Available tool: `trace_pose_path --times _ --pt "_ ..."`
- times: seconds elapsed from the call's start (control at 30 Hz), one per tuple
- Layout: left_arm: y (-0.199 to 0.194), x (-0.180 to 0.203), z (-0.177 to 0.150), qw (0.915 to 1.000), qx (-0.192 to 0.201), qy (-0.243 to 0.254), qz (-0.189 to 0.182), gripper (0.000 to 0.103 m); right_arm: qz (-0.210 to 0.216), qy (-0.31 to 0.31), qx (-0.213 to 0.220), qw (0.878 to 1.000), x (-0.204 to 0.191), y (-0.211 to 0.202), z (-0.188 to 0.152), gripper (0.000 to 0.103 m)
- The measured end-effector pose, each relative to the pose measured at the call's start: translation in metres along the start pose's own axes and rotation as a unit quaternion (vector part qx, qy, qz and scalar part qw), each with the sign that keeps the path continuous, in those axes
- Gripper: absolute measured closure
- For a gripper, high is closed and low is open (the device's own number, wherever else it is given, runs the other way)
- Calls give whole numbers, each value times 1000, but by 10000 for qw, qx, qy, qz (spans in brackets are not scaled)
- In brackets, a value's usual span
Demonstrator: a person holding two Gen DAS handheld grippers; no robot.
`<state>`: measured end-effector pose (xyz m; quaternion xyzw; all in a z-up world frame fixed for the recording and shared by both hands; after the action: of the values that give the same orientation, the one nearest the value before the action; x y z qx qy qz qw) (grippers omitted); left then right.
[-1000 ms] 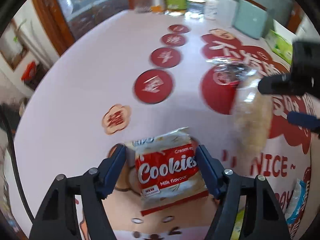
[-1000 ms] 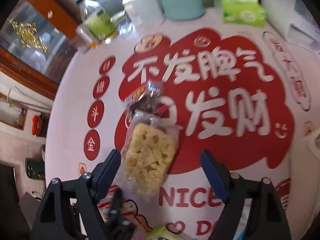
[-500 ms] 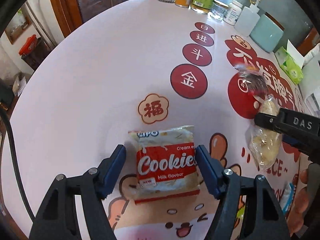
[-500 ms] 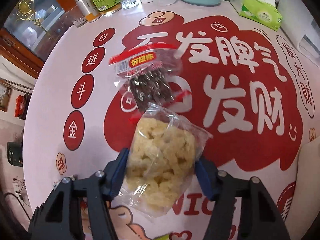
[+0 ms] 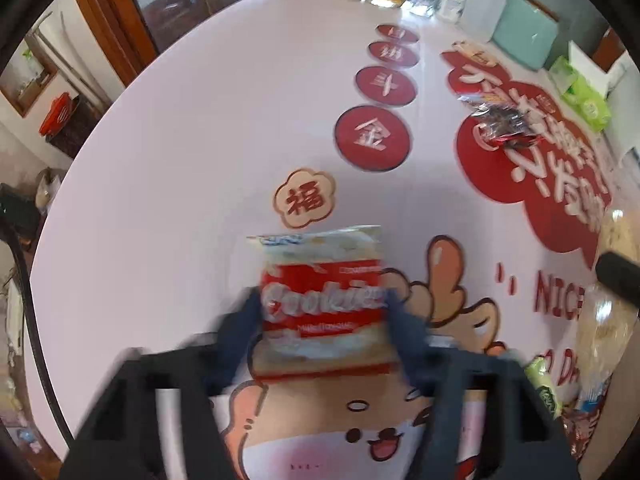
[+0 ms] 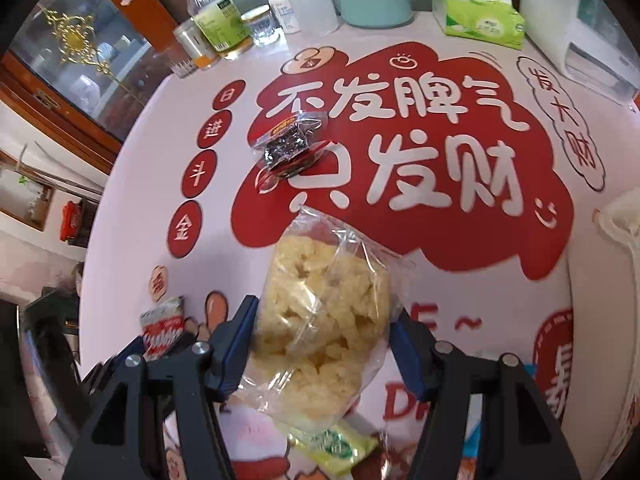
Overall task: Organize snacks
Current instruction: 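Carry both snacks over the white tray and open both tools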
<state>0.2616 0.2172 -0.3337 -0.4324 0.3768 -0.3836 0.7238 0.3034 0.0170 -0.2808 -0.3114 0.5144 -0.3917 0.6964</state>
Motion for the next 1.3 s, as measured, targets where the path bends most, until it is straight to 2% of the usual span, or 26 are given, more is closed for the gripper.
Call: trace_pose_path --times 0.13,0.23,0.5,0.63,0.83,1.03,1.17,1.3 --pt "-12 0 -5 10000 32 44 19 59 12 -162 127 9998 -2 -19 -14 40" --pt "-38 -1 -9 9991 369 122 151 59 86 -179 219 9996 -1 -33 -24 40" --pt "-147 36 -22 9907 1306 387 -30 59 292 -268 547 9977 9 -95 -58 40" --pt "-204 68 -35 9850 1620 520 -280 59 249 -376 723 9964 25 -138 -79 40" --pt "-283 142 -61 9738 1907 904 -847 59 -43 -530 1237 9909 68 -223 -100 40" --pt "-355 221 -82 9571 2237 1338 -1268 59 -326 -475 1851 9810 112 -303 -105 40" --pt "-383 258 -89 9498 2336 1529 -1411 59 -445 -376 2152 9748 140 -341 -105 40" --pt "-398 291 -92 9464 2313 1664 -1523 59 -532 -228 2336 9706 166 -365 -102 40"
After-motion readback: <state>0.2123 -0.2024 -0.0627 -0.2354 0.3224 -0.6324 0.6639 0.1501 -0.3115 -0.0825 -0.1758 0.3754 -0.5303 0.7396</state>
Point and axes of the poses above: each gripper's, at about its wrist camera, not at the fingertips, and y roughly the way its jaws point, x to its right, z to its top, the point moved 9 cm from there along y, roughly the way its jaws point, and after that the axes turned 15 degrees about z, right-handed, at the moved point
